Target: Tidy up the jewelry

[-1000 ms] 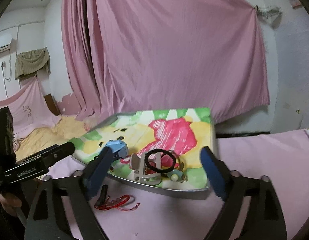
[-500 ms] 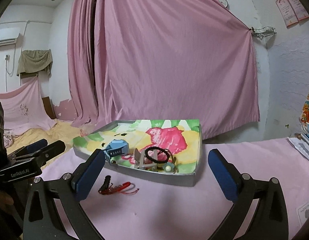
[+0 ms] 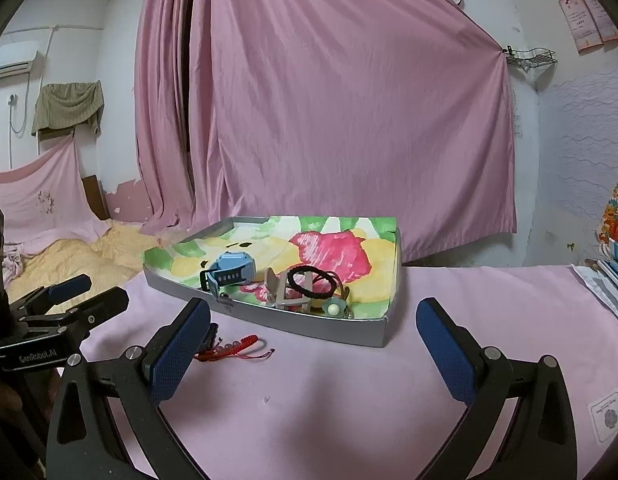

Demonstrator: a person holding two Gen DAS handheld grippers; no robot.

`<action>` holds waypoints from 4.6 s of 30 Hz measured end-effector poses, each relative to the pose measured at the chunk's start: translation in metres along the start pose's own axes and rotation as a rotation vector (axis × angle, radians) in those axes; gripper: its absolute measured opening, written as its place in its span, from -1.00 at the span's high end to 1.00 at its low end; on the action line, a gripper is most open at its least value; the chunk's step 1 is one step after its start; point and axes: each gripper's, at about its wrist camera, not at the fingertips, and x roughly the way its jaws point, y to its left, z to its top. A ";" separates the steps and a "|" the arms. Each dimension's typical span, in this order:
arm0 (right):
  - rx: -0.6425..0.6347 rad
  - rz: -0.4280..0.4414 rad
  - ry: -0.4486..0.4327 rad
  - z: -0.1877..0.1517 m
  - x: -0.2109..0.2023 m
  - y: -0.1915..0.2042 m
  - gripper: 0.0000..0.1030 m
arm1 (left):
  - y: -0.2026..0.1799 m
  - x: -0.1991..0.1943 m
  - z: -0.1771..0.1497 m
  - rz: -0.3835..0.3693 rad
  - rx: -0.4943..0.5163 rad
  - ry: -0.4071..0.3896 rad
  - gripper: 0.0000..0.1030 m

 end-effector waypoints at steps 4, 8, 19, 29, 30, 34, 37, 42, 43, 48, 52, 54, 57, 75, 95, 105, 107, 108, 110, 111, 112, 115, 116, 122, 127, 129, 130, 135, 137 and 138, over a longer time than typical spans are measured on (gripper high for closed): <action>-0.007 -0.001 0.016 0.000 0.002 0.001 -0.96 | -0.001 0.002 -0.002 0.003 0.005 0.012 -0.98; -0.009 0.001 0.035 0.000 0.005 0.002 -0.96 | -0.001 0.003 -0.002 0.005 0.004 0.020 -0.98; -0.038 0.043 0.217 -0.005 0.034 0.006 -0.96 | 0.007 0.025 0.003 -0.032 -0.009 0.152 -0.98; -0.054 0.115 0.375 -0.014 0.066 0.010 -0.30 | 0.005 0.056 0.000 -0.095 -0.041 0.293 -0.59; -0.062 0.124 0.385 -0.014 0.069 0.012 -0.23 | 0.005 0.060 -0.001 -0.104 -0.042 0.310 -0.49; -0.061 0.162 0.412 -0.012 0.080 0.015 0.08 | 0.001 0.073 -0.001 -0.140 -0.045 0.368 -0.17; -0.049 0.186 0.421 -0.009 0.088 0.018 0.25 | -0.002 0.083 -0.002 -0.179 -0.061 0.409 0.06; -0.023 0.222 0.435 -0.008 0.101 0.023 0.41 | -0.007 0.094 0.000 -0.194 -0.059 0.435 0.28; -0.018 0.228 0.440 -0.008 0.104 0.024 0.41 | -0.009 0.097 0.000 -0.195 -0.056 0.445 0.34; -0.009 0.251 0.454 -0.009 0.113 0.029 0.42 | -0.013 0.106 -0.002 -0.192 -0.041 0.477 0.36; -0.005 0.270 0.490 -0.011 0.121 0.032 0.54 | -0.014 0.108 -0.002 -0.188 -0.033 0.480 0.43; -0.010 0.272 0.502 -0.012 0.124 0.033 0.54 | -0.016 0.108 -0.001 -0.181 -0.022 0.483 0.46; -0.027 0.274 0.529 -0.014 0.128 0.038 0.54 | -0.019 0.110 0.000 -0.173 -0.003 0.488 0.46; -0.151 0.266 0.544 -0.017 0.117 0.038 0.87 | -0.032 0.106 -0.001 -0.200 0.089 0.513 0.67; -0.060 0.185 0.517 -0.021 0.097 0.000 0.94 | -0.026 0.096 -0.006 -0.176 0.083 0.544 0.87; -0.038 0.180 0.522 -0.024 0.093 -0.009 0.94 | -0.029 0.095 -0.007 -0.187 0.016 0.556 0.53; -0.030 0.179 0.523 -0.024 0.093 -0.012 0.94 | -0.031 0.094 -0.007 -0.192 0.014 0.554 0.49; -0.027 0.179 0.524 -0.025 0.093 -0.013 0.94 | -0.032 0.094 -0.008 -0.195 0.013 0.554 0.47; -0.023 0.181 0.524 -0.025 0.093 -0.013 0.94 | -0.035 0.093 -0.008 -0.204 0.013 0.554 0.45; -0.023 0.182 0.525 -0.025 0.093 -0.013 0.94 | -0.036 0.093 -0.008 -0.205 0.014 0.553 0.42; -0.024 0.183 0.525 -0.025 0.093 -0.013 0.94 | -0.037 0.093 -0.008 -0.206 0.014 0.552 0.38; -0.024 0.184 0.524 -0.025 0.093 -0.013 0.94 | -0.043 0.095 -0.008 -0.205 0.033 0.549 0.32; -0.022 0.184 0.525 -0.025 0.093 -0.014 0.94 | -0.045 0.095 -0.008 -0.202 0.043 0.547 0.31; -0.013 0.181 0.525 -0.026 0.092 -0.017 0.94 | -0.053 0.100 -0.006 -0.213 0.078 0.546 0.07; -0.012 0.148 0.526 -0.026 0.088 -0.029 0.94 | -0.063 0.103 -0.006 -0.217 0.103 0.548 -0.07; 0.000 0.134 0.528 -0.027 0.087 -0.036 0.94 | -0.066 0.104 -0.006 -0.219 0.112 0.545 -0.09; 0.005 0.129 0.528 -0.027 0.087 -0.039 0.94 | -0.067 0.104 -0.006 -0.216 0.121 0.543 -0.09; 0.015 0.128 0.526 -0.027 0.087 -0.042 0.94 | -0.076 0.107 -0.007 -0.185 0.165 0.540 -0.10; 0.016 0.131 0.525 -0.027 0.087 -0.042 0.94 | -0.080 0.108 -0.008 -0.172 0.185 0.535 -0.10; 0.019 0.132 0.524 -0.027 0.087 -0.043 0.94 | -0.082 0.108 -0.009 -0.166 0.195 0.532 -0.10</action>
